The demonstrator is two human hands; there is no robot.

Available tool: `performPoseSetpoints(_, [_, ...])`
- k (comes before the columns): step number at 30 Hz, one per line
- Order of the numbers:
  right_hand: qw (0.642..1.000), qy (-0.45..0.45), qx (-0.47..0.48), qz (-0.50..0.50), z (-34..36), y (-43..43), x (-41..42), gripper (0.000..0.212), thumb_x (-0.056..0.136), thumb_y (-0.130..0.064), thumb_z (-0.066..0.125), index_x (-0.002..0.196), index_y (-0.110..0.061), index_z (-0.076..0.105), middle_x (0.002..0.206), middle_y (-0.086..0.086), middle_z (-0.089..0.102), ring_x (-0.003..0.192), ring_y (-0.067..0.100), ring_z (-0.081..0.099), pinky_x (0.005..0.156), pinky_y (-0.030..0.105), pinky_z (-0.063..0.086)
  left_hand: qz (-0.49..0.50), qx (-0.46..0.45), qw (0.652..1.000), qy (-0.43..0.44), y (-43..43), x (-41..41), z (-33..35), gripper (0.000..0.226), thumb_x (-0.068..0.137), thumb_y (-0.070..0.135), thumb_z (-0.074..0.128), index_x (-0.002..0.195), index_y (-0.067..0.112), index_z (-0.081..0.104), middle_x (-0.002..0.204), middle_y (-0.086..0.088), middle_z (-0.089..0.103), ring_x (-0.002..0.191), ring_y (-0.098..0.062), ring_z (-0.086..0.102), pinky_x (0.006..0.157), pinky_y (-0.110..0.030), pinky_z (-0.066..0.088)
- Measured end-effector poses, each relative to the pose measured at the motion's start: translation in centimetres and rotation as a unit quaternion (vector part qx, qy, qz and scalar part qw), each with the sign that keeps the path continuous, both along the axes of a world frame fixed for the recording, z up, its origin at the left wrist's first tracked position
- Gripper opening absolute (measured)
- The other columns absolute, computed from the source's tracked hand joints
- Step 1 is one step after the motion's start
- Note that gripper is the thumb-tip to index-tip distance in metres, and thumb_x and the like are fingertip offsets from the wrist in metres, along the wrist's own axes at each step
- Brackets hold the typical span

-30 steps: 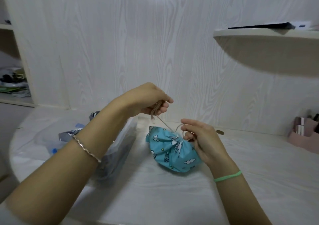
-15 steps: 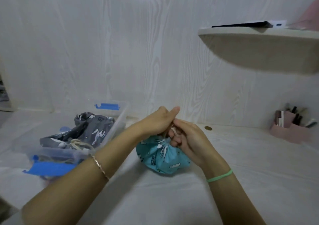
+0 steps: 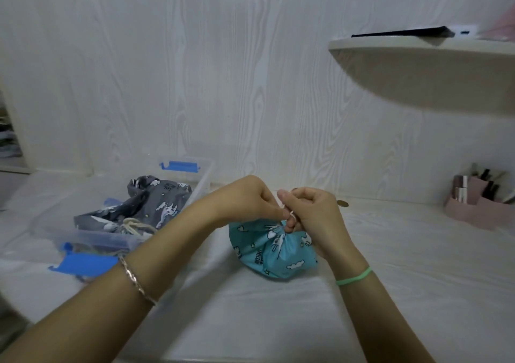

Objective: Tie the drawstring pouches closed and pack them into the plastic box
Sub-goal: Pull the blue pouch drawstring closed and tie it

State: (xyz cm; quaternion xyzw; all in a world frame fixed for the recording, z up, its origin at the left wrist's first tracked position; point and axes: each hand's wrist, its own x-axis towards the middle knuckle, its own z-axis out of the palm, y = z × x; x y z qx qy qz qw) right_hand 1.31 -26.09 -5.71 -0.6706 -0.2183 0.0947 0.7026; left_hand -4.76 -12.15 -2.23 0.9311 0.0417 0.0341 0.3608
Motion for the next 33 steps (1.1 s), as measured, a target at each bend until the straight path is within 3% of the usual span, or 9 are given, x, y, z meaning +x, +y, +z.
performPoseSetpoints(6, [0.993,-0.090,-0.066,0.034,0.6,-1.2,-0.1,0.024,0.081,0.003,0.065,0.100,-0.011,0.060,0.090,0.003,0.065,0.060,0.011,0.061,0.059,0.024,0.053,0.035,-0.107,0.993,-0.020,0.2,0.1,-0.1,0.020,0.083,0.026,0.069,0.069,0.011,0.071,0.050,0.006,0.054,0.047,-0.007,0.045,0.052,-0.021,0.036])
performPoseSetpoints(9, [0.946,-0.255,-0.198,0.012,0.7,-1.4,-0.9,0.026,0.080,-0.003,0.064,0.090,-0.025,0.073,0.091,-0.009,0.069,0.066,-0.004,0.061,0.059,0.012,0.045,0.015,-0.033,0.999,-0.012,0.1,-0.2,-0.3,0.023,0.085,0.030,0.065,0.067,0.015,0.066,0.052,0.007,0.048,0.046,-0.005,0.041,0.048,-0.018,0.031])
performPoseSetpoints(12, [0.930,-0.295,-0.219,-0.001,0.8,-1.2,-1.2,0.026,0.082,0.000,0.061,0.088,-0.023,0.071,0.081,-0.009,0.068,0.055,-0.011,0.055,0.055,0.007,0.041,0.014,-0.003,0.999,-0.031,-0.3,-0.5,-0.6,0.021,0.082,0.026,0.066,0.070,0.009,0.067,0.051,0.009,0.044,0.040,0.000,0.036,0.039,-0.012,0.028])
performPoseSetpoints(14, [0.941,-0.281,-0.187,0.000,0.7,-1.4,-1.0,0.020,0.083,0.002,0.059,0.085,-0.018,0.064,0.075,-0.005,0.065,0.053,-0.005,0.054,0.053,0.010,0.041,0.024,-0.002,0.997,-0.072,-0.4,-0.6,-0.6,0.017,0.077,0.026,0.070,0.069,0.011,0.067,0.050,0.013,0.046,0.043,0.001,0.039,0.042,-0.012,0.030])
performPoseSetpoints(17, [0.985,-0.119,-0.064,0.104,1.1,-1.9,-0.3,0.020,0.083,0.008,0.058,0.086,-0.011,0.050,0.071,0.005,0.062,0.064,0.010,0.058,0.061,0.021,0.048,0.030,0.062,0.986,-0.149,-0.2,-0.7,-0.5,0.013,0.074,0.033,0.075,0.069,0.024,0.067,0.050,0.014,0.051,0.046,0.000,0.043,0.047,-0.015,0.032])
performPoseSetpoints(20, [0.960,0.064,0.105,0.251,1.0,-2.3,0.7,0.027,0.073,0.010,0.059,0.086,-0.011,0.046,0.072,0.009,0.060,0.069,0.018,0.059,0.069,0.026,0.053,0.003,0.062,0.983,-0.174,0.0,-0.5,-0.5,0.006,0.082,0.028,0.068,0.079,0.024,0.071,0.064,0.011,0.061,0.053,0.001,0.047,0.054,-0.017,0.035])
performPoseSetpoints(22, [0.946,0.098,0.161,0.265,0.7,-2.3,1.2,0.029,0.072,0.010,0.061,0.086,-0.011,0.046,0.073,0.009,0.062,0.071,0.018,0.061,0.072,0.026,0.055,-0.007,0.045,0.984,-0.170,0.0,-0.4,-0.7,0.013,0.088,0.032,0.065,0.082,0.021,0.071,0.065,0.011,0.061,0.053,0.003,0.048,0.052,-0.012,0.034])
performPoseSetpoints(28, [0.985,-0.010,0.090,0.149,-0.1,-1.7,1.2,0.030,0.072,0.001,0.076,0.085,-0.011,0.052,0.083,0.005,0.064,0.061,0.018,0.060,0.061,0.028,0.054,-0.001,0.054,0.989,-0.135,-0.2,-0.1,-1.1,0.031,0.094,0.037,0.056,0.082,0.013,0.071,0.067,0.004,0.062,0.056,-0.006,0.048,0.050,-0.016,0.035])
performPoseSetpoints(33, [0.989,-0.117,0.034,0.087,0.2,-1.0,0.2,0.026,0.082,0.001,0.071,0.105,-0.011,0.067,0.088,0.003,0.062,0.052,0.013,0.053,0.050,0.020,0.045,0.002,0.075,0.991,-0.109,-0.4,-0.1,-1.0,0.036,0.096,0.030,0.051,0.064,0.016,0.059,0.058,0.005,0.050,0.052,-0.008,0.040,0.048,-0.020,0.028])
